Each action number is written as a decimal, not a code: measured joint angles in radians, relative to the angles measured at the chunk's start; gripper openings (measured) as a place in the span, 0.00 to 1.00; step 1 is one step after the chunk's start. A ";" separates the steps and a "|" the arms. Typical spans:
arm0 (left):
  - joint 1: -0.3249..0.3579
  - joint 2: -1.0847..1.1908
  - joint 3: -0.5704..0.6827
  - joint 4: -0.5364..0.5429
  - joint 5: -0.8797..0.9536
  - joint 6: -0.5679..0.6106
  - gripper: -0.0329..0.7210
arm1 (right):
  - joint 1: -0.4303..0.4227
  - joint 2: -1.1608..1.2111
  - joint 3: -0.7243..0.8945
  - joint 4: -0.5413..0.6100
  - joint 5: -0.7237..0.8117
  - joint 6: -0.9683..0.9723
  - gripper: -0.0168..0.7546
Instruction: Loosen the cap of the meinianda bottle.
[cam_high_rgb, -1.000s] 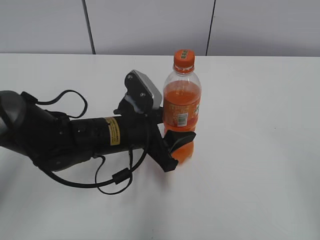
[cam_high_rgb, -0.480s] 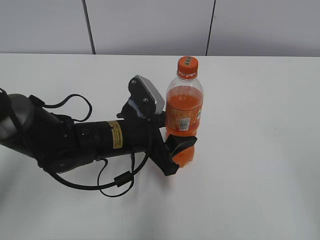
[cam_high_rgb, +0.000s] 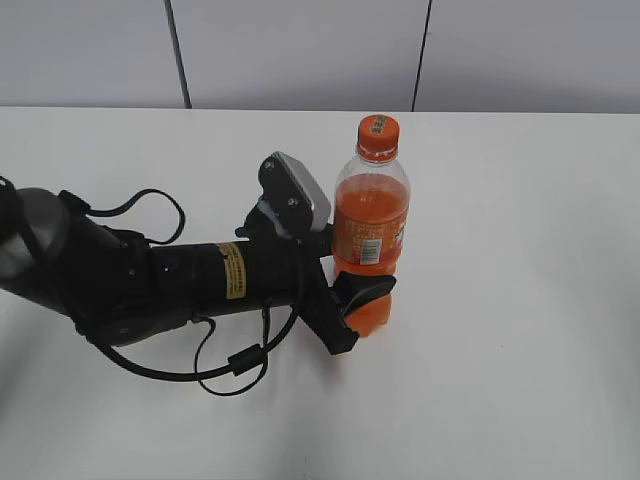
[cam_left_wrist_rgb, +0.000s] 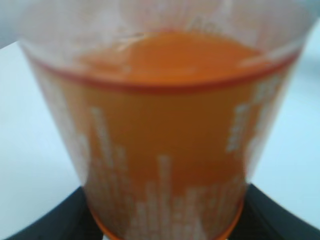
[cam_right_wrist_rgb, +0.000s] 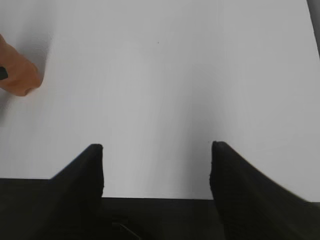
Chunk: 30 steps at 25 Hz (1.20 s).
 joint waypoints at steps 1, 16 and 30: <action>0.000 0.000 0.000 0.001 0.000 0.000 0.58 | 0.000 0.034 -0.033 0.000 0.005 0.004 0.67; 0.000 0.000 0.000 0.011 -0.001 -0.001 0.58 | 0.222 0.498 -0.416 -0.191 0.067 0.096 0.67; 0.000 -0.001 0.000 0.012 0.011 -0.003 0.58 | 0.324 0.849 -0.693 0.046 0.069 0.140 0.66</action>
